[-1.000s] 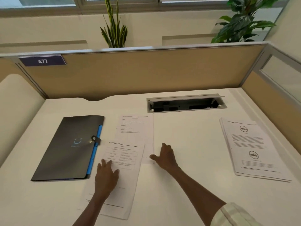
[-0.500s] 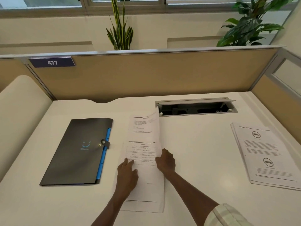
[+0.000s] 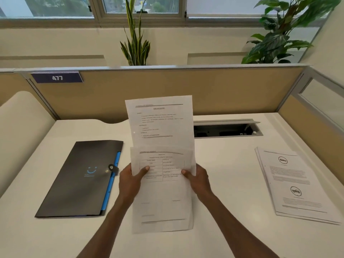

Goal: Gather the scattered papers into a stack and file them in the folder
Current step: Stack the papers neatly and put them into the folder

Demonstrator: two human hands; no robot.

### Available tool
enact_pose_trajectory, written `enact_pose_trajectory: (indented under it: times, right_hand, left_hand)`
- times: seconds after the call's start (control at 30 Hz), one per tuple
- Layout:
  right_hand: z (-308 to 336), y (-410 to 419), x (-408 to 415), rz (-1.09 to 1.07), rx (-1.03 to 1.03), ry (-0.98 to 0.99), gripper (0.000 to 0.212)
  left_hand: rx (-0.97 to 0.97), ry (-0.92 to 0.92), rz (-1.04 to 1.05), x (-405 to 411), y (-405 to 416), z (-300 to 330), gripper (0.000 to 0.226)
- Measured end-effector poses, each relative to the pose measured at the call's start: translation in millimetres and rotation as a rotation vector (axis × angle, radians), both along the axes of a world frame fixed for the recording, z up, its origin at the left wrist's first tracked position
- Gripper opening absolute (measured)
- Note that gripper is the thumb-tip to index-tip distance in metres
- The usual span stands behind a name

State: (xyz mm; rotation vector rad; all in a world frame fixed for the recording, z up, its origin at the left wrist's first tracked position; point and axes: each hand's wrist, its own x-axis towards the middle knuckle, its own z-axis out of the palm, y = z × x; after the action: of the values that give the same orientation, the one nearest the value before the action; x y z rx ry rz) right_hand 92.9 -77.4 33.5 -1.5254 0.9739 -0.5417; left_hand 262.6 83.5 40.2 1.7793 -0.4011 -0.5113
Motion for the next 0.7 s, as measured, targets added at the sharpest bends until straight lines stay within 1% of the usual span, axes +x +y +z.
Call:
enact_pose_trajectory:
  times: [0.1, 0.17, 0.3, 0.43, 0.5, 0.57, 0.7]
  right_hand:
    - [23.0, -10.0, -6.8, -0.034, -0.043, -0.090, 0.024]
    - [39.6, -15.6, -12.1, -0.049, -0.097, -0.138, 0.029]
    - [65.4, -23.8, -22.8, -0.084, -0.166, -0.207, 0.031]
    - [70.1, -26.7, -35.1, -0.086, -0.173, -0.238, 0.032]
    - [64.8, -25.4, -40.7, -0.073, -0.156, -0.226, 0.033]
    - [57.2, -23.5, -44.3, -0.052, -0.161, -0.189, 0.039]
    - [44.3, -21.6, -46.3, -0.011, -0.195, -0.143, 0.042]
  left_hand:
    - [-0.097, -0.067, 0.026, -15.2, -7.9, 22.6, 0.025]
    - [-0.164, -0.125, 0.038, -27.2, -14.4, 38.7, 0.021]
    - [-0.241, -0.231, 0.054, -51.1, -22.7, 63.8, 0.016]
    - [-0.237, -0.267, 0.076, -67.4, -22.0, 66.4, 0.017]
    - [-0.217, -0.277, 0.091, -72.6, -19.7, 60.4, 0.027]
    - [-0.191, -0.280, 0.108, -77.7, -18.1, 53.2, 0.032]
    - [-0.150, -0.280, 0.120, -84.6, -18.3, 39.5, 0.030]
